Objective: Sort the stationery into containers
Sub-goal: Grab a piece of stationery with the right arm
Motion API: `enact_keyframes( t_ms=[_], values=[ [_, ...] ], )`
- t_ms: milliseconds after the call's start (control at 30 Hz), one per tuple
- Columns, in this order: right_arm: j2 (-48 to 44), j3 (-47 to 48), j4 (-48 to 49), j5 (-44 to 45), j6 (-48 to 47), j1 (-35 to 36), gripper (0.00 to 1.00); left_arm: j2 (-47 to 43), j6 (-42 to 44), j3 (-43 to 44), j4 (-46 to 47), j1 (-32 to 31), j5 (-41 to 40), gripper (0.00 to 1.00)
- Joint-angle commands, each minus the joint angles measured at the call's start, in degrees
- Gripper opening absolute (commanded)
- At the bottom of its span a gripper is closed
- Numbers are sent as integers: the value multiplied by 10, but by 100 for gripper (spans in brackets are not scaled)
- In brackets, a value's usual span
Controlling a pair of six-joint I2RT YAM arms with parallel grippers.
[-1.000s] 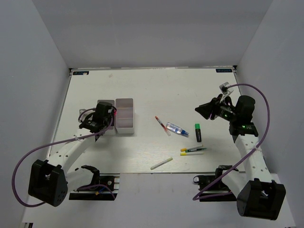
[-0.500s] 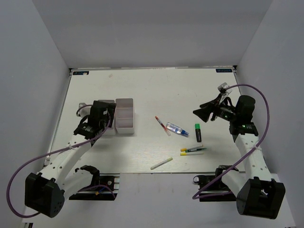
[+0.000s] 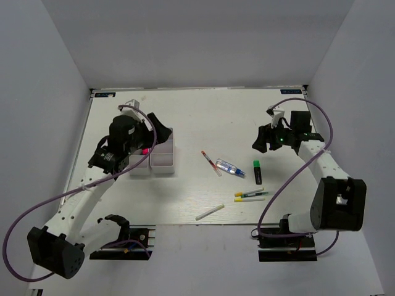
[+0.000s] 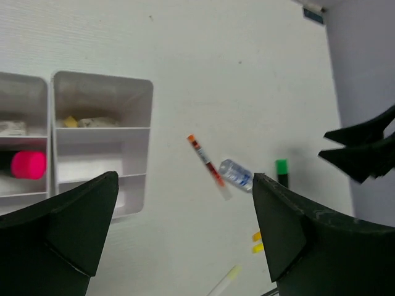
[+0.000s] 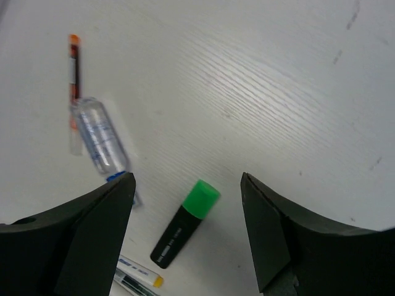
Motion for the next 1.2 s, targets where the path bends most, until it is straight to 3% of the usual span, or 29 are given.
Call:
enact_keyframes(
  t_ms=[0,200,333,567,833,1167],
  values=[
    [47,33,-72,111,-50,2,75,-28,139,17,-91,-3,10,99],
    [81,53,-105,210,-48,52,75,-80,226,-11,-122,-3,-75,99],
    [101,54,-123,241,-19,76,71,-118,231,-38,-97,-3,-20,99],
    [112,16,-115,280,12,113,64,-201,231,-62,-83,2,-8,99],
    [136,3,-119,299,37,145,63,-207,231,-62,-83,2,-2,99],
    [145,-22,-109,328,44,151,54,-213,226,-68,-83,2,4,99]
  ],
)
